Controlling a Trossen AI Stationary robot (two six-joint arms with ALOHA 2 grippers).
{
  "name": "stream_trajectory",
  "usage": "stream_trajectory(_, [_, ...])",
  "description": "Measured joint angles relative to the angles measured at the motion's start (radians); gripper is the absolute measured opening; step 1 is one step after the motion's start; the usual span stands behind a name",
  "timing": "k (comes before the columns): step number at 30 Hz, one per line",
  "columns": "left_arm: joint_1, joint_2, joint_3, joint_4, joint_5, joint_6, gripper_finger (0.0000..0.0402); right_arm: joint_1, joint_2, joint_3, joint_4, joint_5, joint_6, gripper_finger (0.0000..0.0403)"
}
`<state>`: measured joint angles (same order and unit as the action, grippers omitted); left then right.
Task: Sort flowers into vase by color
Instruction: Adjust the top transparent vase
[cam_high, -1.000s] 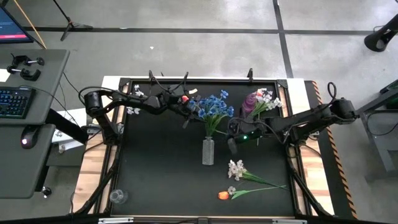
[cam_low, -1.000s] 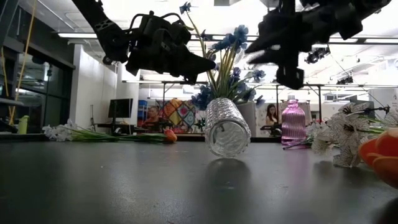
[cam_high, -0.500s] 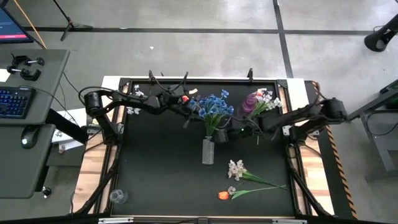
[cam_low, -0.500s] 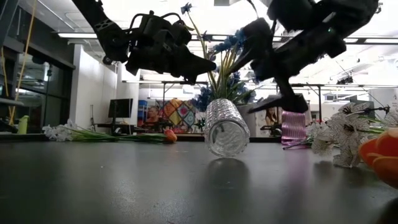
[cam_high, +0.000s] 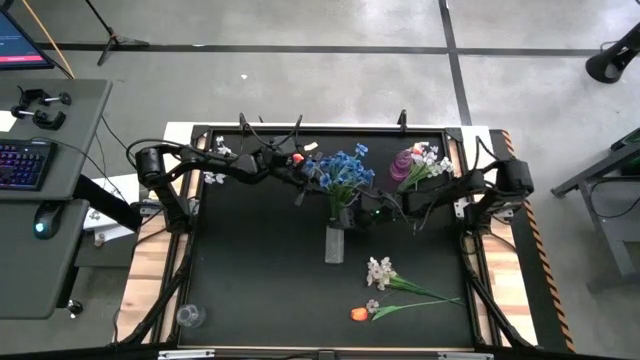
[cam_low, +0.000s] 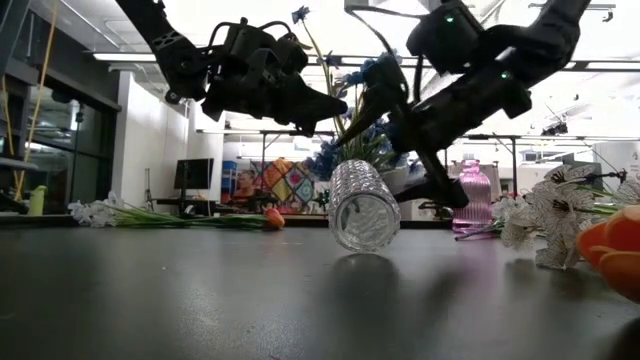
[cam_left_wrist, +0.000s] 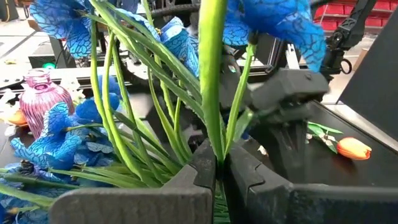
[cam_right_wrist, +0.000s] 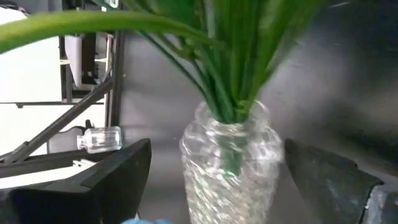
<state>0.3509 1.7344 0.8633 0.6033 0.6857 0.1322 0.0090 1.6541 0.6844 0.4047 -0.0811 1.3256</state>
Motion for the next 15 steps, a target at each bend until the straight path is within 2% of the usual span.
stream_trajectory(11, [0.000, 0.000, 0.000, -0.001, -0.003, 0.000, 0.0000, 0.000, 0.098, 0.159, -0.164, -0.034, -0.126, 0.0354])
stream_trajectory(15, [0.000, 0.000, 0.000, 0.000, -0.016, 0.000, 0.0000, 0.000, 0.101, 0.182, -0.220, -0.034, -0.120, 0.0312])
